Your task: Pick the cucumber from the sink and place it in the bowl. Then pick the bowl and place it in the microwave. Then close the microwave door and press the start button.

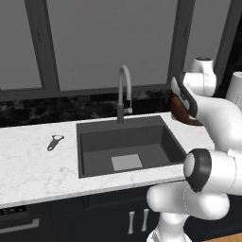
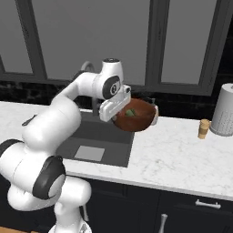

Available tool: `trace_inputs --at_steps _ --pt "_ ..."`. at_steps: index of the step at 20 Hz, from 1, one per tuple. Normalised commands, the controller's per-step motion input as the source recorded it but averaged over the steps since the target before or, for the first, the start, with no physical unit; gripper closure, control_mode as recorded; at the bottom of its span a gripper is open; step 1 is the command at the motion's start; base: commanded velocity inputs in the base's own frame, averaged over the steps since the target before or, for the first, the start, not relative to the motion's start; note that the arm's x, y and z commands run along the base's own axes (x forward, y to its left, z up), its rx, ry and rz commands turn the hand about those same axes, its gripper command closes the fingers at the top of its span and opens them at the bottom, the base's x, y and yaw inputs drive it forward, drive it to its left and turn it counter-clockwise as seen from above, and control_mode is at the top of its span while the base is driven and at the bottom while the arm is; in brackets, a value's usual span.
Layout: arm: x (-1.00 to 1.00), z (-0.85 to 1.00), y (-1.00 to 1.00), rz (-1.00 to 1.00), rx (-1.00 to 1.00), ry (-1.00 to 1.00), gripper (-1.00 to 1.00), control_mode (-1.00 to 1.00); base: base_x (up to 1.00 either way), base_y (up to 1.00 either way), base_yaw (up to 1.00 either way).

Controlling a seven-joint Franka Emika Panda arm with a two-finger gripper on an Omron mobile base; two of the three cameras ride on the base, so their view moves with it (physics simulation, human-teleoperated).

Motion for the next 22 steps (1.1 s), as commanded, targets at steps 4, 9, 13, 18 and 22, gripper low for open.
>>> trace_inputs --at_steps 4,9,13,18,22 --pt "-0.57 0.84 0.47 0.60 -0.06 -0.01 1.00 -1.00 0.00 0.00 0.00" --pt "-0.81 0.46 0.75 0.21 -0.20 -0.40 1.00 -1.00 0.00 0.00 0.00" --pt "-0.63 0.40 0.74 0.00 -0.06 -0.35 1.00 -1.00 0.00 0.00 0.00" --pt "-0.34 0.49 0.55 0.06 0.16 -0.05 1.00 -1.00 0.00 0.00 0.00" --pt "-0.13 0.45 0.38 0.22 0.09 0.00 1.00 -1.00 0.00 0.00 0.00"
